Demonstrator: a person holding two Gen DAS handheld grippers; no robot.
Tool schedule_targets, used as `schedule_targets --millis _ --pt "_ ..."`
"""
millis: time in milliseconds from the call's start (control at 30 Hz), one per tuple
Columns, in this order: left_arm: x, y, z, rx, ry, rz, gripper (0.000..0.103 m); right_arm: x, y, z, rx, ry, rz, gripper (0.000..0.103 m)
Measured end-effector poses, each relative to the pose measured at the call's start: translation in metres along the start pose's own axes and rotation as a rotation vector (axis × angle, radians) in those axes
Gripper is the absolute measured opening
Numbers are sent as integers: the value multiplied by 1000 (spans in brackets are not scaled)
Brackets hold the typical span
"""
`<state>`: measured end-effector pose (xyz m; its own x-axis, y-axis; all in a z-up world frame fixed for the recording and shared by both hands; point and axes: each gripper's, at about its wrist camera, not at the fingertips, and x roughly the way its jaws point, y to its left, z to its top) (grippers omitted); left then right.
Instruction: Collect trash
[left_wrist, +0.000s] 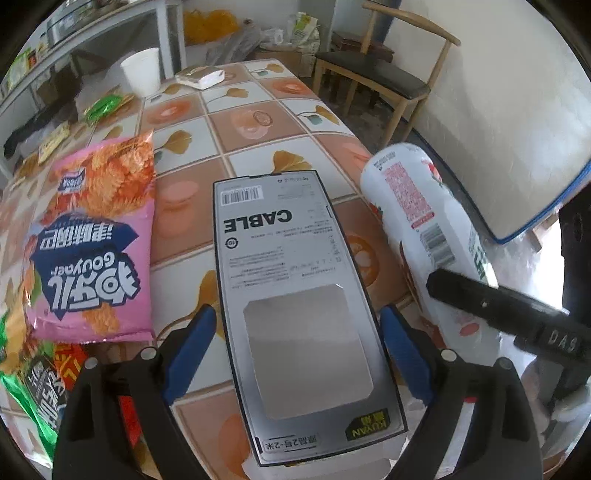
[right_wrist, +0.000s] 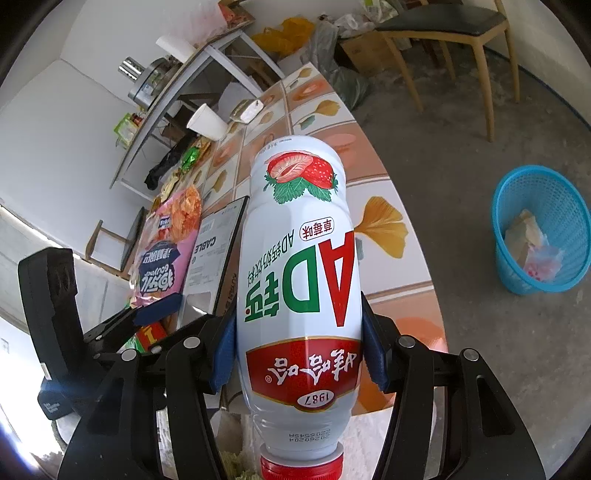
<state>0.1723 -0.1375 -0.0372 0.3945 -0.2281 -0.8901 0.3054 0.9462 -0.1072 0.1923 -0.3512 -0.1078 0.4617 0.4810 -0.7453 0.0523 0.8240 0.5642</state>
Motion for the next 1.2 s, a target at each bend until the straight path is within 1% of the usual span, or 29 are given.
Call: schedule_targets --millis 167,333,567,1067,1200 --pt "-1 4 4 -15 -9 2 88 0 1 -2 3 -1 -1 54" --pt "9 5 10 -22 4 4 88 2 3 -2 1 0 -7 54" --pt "19 2 12 -23 -9 3 89 3 4 -2 -5 6 -1 54" --pt "18 4 9 -42 -27 -11 89 7 11 -3 -16 15 -12 54" --pt "17 4 8 -47 -28 -14 89 8 13 -2 -22 21 -19 56"
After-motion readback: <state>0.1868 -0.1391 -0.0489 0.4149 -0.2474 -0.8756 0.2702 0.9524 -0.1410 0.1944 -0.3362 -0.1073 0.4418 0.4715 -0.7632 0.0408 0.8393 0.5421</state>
